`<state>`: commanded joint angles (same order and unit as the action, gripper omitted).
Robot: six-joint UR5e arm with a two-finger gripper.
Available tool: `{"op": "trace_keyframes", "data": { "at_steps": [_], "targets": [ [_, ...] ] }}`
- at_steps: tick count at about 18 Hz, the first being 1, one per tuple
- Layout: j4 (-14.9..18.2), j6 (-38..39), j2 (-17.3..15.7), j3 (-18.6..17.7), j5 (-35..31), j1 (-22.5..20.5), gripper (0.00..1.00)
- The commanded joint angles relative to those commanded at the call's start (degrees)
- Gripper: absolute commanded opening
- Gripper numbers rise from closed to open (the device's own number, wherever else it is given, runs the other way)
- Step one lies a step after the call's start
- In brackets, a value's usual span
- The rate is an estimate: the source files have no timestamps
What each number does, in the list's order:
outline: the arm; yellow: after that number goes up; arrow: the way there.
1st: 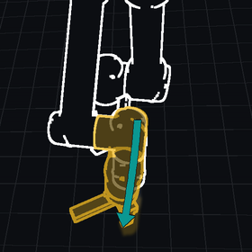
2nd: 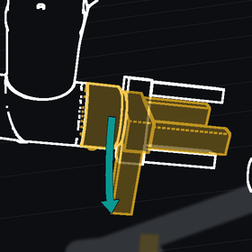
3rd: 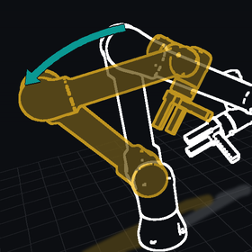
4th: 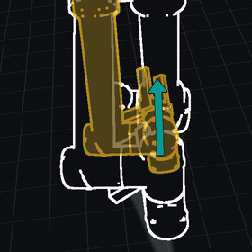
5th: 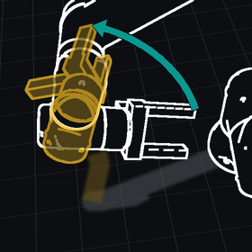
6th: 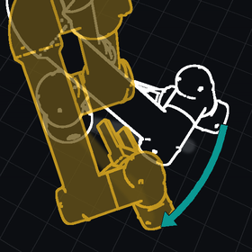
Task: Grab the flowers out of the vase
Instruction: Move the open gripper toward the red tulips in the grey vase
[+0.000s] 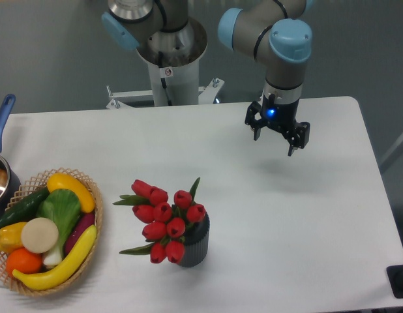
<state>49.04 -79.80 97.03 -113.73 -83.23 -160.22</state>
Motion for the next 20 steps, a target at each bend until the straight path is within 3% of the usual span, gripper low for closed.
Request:
{"op": "trace_keyframes", "data": {
  "at_steps": [8,15,20],
  "targets": [
    [-0.2,-0.3,-0.2,0.0,1.5,0.5,1.00],
    [-1.1,0.3,-1.3,-1.5,15.4,-1.1,1.00],
    [-2.7,0.4,-2.1,-2.9,20.7,-0.6,1.00]
  ]
}}
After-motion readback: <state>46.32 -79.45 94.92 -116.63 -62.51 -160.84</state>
